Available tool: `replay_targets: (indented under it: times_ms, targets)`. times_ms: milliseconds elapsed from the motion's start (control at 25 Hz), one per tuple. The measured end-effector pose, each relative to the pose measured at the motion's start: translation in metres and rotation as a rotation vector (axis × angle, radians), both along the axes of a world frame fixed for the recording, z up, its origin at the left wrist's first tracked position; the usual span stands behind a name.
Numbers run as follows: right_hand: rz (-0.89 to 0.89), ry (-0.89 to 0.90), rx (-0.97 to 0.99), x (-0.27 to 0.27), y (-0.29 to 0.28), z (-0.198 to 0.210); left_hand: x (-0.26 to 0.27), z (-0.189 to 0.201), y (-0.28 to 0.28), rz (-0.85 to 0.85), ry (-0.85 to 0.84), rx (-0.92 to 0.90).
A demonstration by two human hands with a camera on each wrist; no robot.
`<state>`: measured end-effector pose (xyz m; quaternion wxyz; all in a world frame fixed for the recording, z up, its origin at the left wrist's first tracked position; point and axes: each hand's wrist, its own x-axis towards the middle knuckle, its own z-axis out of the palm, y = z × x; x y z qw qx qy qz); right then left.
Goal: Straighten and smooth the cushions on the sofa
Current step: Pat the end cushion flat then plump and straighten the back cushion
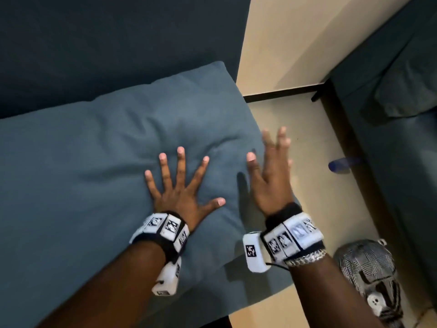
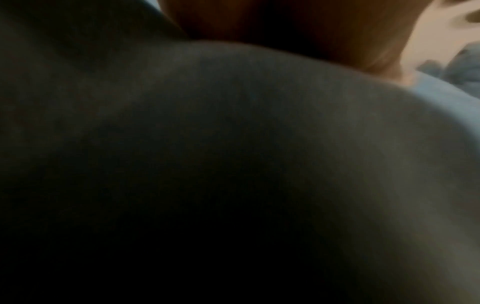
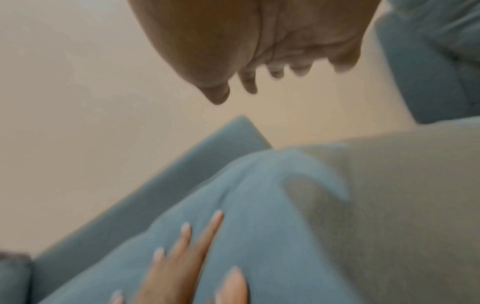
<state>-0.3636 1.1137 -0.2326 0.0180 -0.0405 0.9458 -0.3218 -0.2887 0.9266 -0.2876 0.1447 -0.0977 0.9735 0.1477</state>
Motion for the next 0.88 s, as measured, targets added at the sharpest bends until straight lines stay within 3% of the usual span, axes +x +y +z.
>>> replay_targets:
  times_ms: [80,120,280,320,360,480,560,600,720,800,880]
  targets:
    - [-0.269,0.378,-0.140,0.009,0.022,0.002,-0.015,-0.014,-0.016,-0.010,-0.008,0.010]
    - [-0.301,0.442,-0.086,0.021,0.026,-0.012,-0.019,-0.017,-0.018,-0.021,-0.006,0.015]
    - [0.089,-0.081,0.393,0.075,0.035,-0.095,-0.003,-0.021,-0.006,-0.043,0.026,-0.009]
    - [0.063,-0.152,0.340,0.070,0.037,-0.088,0.002,-0.021,-0.003,-0.039,0.042,-0.027]
    - [0.012,-0.109,0.222,0.065,0.037,-0.073,0.006,-0.019,0.000,-0.034,0.049,-0.032]
    - [-0.125,0.308,-0.182,0.059,0.018,0.006,0.010,-0.010,0.003,-0.028,0.085,-0.049]
    - [-0.106,0.513,-0.201,0.058,-0.010,0.017,0.013,-0.004,0.003,-0.035,0.108,-0.033]
    - [-0.033,0.447,-0.049,0.061,-0.027,0.007,0.016,-0.002,-0.001,-0.047,0.133,-0.057]
    - [0.283,-0.022,0.487,0.075,-0.046,-0.059,0.028,0.006,-0.039,0.064,0.154,-0.155]
    - [0.273,-0.110,0.503,0.062,-0.047,-0.048,0.033,0.008,-0.071,0.177,0.147,-0.153]
    - [0.238,0.057,0.277,0.044,-0.064,0.010,0.040,0.013,-0.085,0.226,0.154,-0.130]
